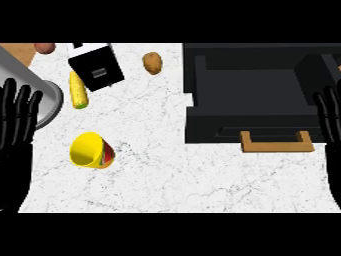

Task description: Pick up the cup, place it into the drawer and close the drawer

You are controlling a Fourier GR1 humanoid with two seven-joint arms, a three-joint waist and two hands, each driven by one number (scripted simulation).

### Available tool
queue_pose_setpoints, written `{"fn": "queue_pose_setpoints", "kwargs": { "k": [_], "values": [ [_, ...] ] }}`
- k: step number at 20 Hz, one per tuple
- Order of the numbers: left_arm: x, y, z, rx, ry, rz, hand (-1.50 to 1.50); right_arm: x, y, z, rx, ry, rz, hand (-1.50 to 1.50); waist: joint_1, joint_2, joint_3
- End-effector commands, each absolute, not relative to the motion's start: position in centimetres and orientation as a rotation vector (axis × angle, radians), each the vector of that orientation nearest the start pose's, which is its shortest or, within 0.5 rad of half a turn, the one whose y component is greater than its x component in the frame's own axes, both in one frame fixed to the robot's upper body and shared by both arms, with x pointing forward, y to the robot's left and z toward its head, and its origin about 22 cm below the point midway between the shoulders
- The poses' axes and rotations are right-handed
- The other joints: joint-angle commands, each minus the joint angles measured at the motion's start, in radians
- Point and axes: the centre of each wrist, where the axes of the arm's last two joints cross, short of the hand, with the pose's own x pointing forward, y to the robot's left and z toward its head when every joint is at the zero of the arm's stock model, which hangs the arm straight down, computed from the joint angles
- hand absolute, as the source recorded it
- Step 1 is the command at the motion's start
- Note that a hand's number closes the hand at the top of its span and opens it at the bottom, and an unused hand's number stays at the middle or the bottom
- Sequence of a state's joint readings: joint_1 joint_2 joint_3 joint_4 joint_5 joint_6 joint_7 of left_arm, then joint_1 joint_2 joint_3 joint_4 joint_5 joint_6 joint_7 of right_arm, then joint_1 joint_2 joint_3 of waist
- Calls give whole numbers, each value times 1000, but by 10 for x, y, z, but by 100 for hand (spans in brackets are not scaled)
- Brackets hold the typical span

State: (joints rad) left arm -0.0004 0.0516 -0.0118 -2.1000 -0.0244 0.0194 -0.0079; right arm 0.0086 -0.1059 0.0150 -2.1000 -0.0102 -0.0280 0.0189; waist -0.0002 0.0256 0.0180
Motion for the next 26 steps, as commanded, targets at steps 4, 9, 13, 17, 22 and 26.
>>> {"fn": "queue_pose_setpoints", "kwargs": {
  "k": [4, 9, 13, 17, 22, 26],
  "values": [
    [194, 214, 123, -97, -2075, -166, -150, 219, -229, 121, -81, -2077, 73, -150, 3, -26, -18],
    [192, 227, 99, -271, -1927, 25, -150, 210, -254, 128, -104, -2035, 217, -150, 0, -25, -19],
    [188, 225, 78, -280, -1884, 31, -150, 209, -256, 113, -117, -2008, 211, -150, 0, -26, -18],
    [172, 254, 105, -254, -1867, 41, -150, 213, -254, 127, -81, -2031, 214, -150, 3, -27, -18],
    [193, 269, 52, -150, -1800, 78, -150, 222, -252, 122, -105, -2040, 228, -150, 1, -26, -18],
    [210, 277, 24, -39, -1804, 94, -150, 224, -253, 109, -105, -2030, 221, -150, -2, -24, -18]
  ]
}}
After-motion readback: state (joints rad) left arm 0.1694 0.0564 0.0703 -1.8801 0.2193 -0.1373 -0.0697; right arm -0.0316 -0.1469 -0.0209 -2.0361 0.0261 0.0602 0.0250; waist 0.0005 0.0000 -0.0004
